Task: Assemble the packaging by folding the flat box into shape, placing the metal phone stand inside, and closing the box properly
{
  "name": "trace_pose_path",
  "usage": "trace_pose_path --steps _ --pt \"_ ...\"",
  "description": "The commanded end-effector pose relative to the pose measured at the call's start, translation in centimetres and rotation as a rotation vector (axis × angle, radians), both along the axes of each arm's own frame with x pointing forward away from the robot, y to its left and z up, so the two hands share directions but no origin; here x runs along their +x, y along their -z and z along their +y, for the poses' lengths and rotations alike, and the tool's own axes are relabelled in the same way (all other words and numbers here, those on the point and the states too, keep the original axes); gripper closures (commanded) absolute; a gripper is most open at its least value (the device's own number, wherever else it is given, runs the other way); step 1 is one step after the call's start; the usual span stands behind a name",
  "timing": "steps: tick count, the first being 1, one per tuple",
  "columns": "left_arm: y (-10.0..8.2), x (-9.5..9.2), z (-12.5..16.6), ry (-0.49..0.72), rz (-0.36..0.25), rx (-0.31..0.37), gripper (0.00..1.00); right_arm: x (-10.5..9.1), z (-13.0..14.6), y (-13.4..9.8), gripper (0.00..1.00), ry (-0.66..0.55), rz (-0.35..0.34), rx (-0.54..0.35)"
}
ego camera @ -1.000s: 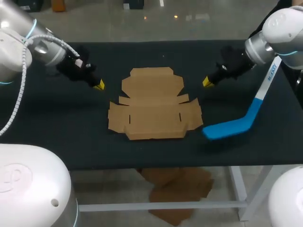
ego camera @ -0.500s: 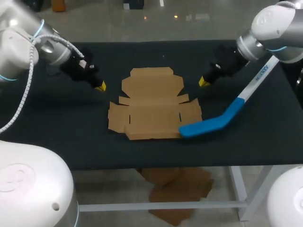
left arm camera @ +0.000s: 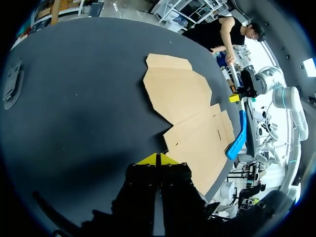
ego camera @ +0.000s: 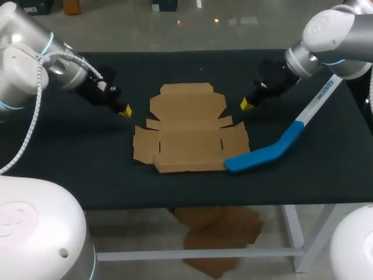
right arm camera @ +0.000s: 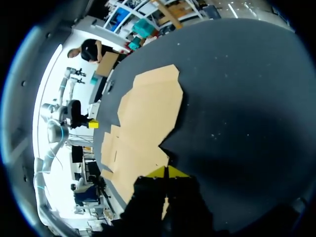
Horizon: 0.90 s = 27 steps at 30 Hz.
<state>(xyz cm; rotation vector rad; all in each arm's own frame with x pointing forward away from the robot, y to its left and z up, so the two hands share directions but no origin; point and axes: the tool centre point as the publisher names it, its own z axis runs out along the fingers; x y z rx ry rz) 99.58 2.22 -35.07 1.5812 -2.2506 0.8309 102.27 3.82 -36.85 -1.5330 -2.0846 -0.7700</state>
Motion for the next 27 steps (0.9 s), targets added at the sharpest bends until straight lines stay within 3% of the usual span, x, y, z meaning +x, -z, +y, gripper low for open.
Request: trace_pose_path --steps 1,27 --pt "0.5 -0.5 -0.4 -0.004 -0.022 0.009 1.00 0.4 -0.1 0.3 1.00 -0.012 0.004 0.010" --pt "3.1 1.0 -2.6 -0.008 -0.025 0.049 1.00 0.3 -0.1 2.0 1.00 0.007 0.001 0.007"
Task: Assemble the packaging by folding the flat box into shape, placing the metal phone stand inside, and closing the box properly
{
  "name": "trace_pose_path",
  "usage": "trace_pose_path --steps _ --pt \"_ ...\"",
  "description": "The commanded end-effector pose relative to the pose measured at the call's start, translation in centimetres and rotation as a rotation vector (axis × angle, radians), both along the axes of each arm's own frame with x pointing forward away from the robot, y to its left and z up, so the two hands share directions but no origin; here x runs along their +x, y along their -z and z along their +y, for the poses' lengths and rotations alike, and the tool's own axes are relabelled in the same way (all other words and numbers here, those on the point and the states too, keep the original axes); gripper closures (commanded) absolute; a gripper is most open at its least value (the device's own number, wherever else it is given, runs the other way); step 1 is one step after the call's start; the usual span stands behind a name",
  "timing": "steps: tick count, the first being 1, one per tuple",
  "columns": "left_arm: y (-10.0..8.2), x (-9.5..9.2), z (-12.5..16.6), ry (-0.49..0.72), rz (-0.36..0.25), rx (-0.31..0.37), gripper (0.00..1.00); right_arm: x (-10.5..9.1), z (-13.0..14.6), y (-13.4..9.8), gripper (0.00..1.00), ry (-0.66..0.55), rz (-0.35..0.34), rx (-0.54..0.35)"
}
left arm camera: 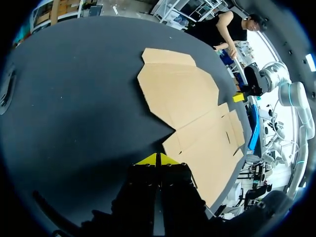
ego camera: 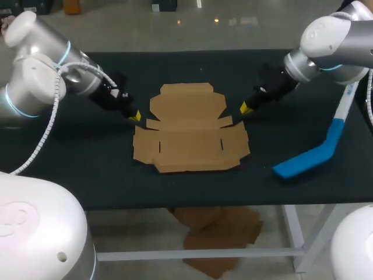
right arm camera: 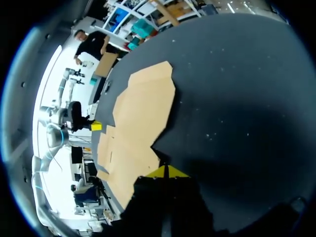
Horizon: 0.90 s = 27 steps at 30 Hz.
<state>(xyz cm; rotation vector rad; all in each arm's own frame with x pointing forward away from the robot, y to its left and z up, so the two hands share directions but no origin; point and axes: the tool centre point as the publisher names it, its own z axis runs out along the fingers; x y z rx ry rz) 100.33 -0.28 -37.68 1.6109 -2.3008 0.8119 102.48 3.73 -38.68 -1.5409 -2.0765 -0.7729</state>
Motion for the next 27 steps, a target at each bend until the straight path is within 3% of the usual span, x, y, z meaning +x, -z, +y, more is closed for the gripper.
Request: trace_pose_path --steps 1,27 --pt "0.6 0.4 -0.1 0.000 0.008 0.007 1.00 0.1 0.0 0.2 1.00 -0.001 -0.003 0.005" --pt "1.9 1.1 -0.8 0.031 0.039 -0.011 1.00 -0.1 1.2 1.6 1.00 -0.032 -0.009 0.030"
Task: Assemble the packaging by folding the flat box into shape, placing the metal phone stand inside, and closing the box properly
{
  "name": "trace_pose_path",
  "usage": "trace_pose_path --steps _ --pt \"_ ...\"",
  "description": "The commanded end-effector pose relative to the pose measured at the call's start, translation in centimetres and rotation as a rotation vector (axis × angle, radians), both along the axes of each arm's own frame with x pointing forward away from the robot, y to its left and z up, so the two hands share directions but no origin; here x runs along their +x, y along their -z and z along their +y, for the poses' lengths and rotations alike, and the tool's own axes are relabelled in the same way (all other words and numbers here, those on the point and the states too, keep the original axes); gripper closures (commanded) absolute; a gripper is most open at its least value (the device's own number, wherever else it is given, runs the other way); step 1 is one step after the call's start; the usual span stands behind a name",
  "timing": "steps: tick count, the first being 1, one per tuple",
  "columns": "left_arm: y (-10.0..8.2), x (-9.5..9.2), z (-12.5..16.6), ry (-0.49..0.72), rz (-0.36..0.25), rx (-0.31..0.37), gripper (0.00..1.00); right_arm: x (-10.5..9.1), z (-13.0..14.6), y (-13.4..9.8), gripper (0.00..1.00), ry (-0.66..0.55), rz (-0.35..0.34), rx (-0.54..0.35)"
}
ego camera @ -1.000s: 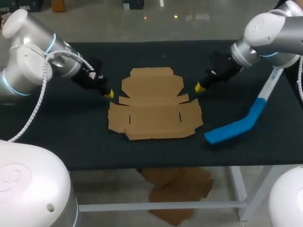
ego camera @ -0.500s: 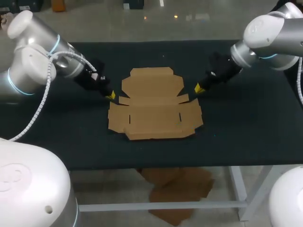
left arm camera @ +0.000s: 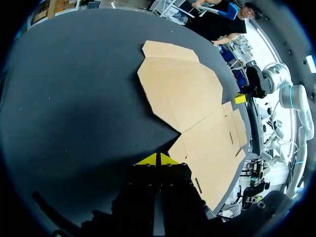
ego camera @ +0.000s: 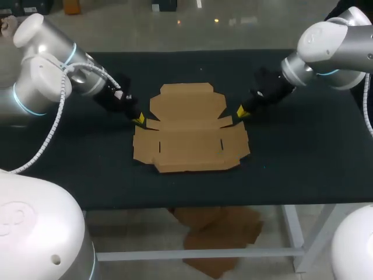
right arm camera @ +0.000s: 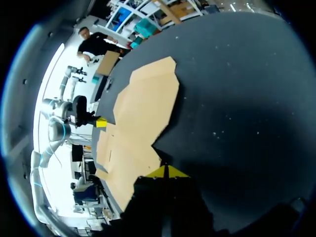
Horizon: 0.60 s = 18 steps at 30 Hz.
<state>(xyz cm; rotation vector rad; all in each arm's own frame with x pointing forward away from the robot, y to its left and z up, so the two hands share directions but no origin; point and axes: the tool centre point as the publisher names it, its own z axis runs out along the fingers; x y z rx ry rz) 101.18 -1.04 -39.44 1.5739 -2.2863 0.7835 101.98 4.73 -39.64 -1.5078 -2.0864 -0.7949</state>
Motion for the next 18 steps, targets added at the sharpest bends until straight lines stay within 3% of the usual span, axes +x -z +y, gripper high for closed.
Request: trace_pose_path --steps 1,18 --pt "0.2 0.3 0.0 0.005 0.006 -0.002 1.00 0.4 0.2 0.7 1.00 -0.015 0.004 0.016" --pt "0.8 0.6 -0.1 0.018 0.023 -0.026 1.00 0.6 0.4 1.8 1.00 -0.032 0.008 0.065"
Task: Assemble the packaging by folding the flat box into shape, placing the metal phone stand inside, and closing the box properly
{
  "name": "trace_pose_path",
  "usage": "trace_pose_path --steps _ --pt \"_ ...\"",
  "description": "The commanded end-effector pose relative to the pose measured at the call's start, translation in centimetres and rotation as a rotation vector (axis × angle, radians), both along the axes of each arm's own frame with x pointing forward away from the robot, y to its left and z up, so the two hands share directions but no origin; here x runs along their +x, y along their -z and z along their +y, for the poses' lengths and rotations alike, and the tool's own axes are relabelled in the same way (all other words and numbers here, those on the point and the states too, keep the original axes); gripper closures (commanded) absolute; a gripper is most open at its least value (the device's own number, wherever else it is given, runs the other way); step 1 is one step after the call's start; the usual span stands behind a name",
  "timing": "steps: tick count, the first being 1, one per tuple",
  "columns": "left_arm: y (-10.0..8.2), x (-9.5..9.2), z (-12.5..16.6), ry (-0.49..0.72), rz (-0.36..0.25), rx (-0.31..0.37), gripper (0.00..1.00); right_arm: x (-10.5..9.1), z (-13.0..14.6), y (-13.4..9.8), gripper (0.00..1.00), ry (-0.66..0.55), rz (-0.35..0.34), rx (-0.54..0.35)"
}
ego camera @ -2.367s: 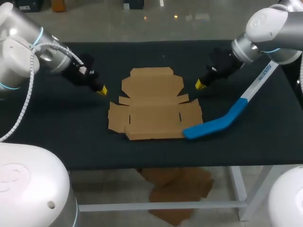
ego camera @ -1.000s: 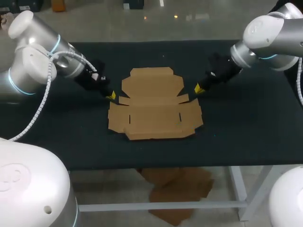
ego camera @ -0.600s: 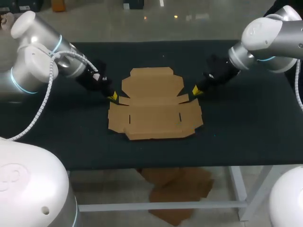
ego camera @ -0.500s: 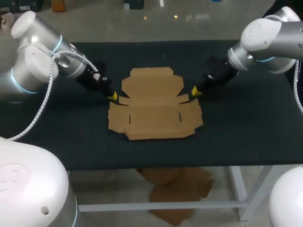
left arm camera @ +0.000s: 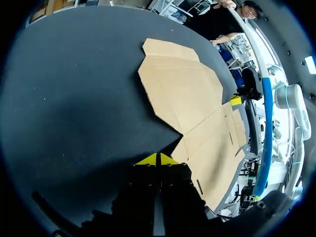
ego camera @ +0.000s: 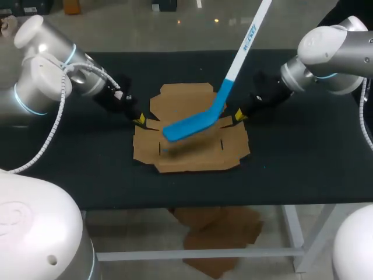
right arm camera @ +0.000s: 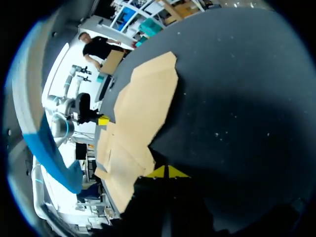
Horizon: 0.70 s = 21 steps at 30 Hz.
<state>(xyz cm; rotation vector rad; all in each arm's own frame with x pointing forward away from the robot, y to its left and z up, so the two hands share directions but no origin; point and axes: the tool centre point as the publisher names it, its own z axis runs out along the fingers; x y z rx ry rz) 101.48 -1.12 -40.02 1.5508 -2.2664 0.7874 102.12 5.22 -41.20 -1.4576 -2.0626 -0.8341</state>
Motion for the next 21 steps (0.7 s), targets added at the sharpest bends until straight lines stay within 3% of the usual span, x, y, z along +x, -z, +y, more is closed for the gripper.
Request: trace_pose_path --steps 1,21 --pt "0.2 0.3 0.0 0.007 0.007 -0.005 1.00 0.4 0.0 0.2 1.00 -0.016 0.008 0.015" --pt "0.5 0.1 -0.4 0.020 0.007 -0.036 1.00 0.1 1.2 0.6 1.00 -0.049 0.004 0.037"
